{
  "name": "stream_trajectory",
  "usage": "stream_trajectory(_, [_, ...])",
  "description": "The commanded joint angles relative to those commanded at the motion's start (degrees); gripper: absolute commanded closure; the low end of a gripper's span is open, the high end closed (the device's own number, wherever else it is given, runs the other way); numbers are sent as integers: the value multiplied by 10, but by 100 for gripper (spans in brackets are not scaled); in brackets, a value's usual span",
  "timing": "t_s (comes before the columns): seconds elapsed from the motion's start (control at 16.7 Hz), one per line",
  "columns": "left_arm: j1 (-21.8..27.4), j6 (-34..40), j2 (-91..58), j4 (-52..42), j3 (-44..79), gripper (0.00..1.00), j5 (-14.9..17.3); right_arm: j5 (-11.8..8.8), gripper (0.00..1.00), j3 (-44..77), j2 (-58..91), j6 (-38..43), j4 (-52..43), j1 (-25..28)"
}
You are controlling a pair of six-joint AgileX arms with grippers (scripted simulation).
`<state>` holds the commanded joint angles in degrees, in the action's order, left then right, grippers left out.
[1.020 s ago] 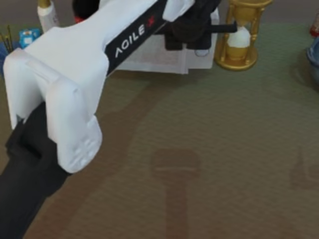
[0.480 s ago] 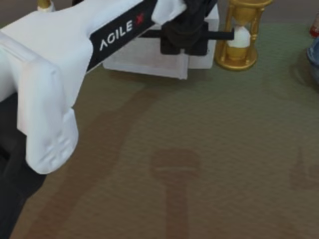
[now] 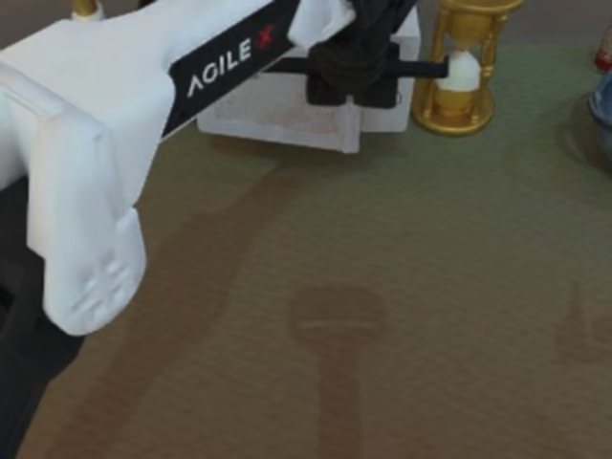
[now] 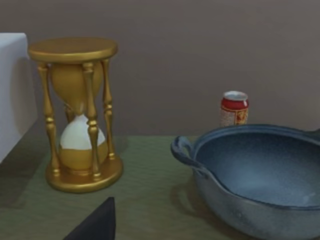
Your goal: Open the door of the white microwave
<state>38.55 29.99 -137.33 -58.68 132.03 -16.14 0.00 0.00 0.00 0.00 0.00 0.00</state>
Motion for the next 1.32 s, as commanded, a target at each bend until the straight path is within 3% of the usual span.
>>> stream_trajectory(1.32, [1,-9,17,17,-24,100,5,0,0,0,0,0,0,0])
